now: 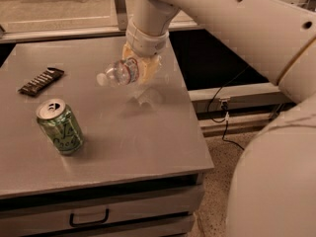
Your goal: Knock water bottle over
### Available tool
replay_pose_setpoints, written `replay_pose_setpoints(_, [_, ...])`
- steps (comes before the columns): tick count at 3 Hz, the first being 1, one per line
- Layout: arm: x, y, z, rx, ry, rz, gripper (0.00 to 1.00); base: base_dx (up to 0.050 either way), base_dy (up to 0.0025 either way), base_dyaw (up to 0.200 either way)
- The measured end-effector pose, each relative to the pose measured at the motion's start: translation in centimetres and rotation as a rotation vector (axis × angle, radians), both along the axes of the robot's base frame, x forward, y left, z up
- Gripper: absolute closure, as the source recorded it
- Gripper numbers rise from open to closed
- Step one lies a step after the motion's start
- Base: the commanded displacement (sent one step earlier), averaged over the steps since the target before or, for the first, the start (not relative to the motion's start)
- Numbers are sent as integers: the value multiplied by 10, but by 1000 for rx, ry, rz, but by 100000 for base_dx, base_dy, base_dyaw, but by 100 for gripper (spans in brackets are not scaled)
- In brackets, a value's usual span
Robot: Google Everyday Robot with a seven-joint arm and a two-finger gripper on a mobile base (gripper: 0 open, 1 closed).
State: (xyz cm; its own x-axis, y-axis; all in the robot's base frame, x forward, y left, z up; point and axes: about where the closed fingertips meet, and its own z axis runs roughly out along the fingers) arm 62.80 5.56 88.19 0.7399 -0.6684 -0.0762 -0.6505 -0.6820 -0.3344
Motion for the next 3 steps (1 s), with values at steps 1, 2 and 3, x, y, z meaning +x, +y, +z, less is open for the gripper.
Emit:
replay_pose_setpoints(1, [7,2,-19,-28,11,-9,100,0,0,0])
replay_pose_setpoints(2, [10,3,-30,-50,16,-7,100,0,0,0])
replay_pose_setpoints(3, [11,3,-35,-63,20,-2,100,0,0,0])
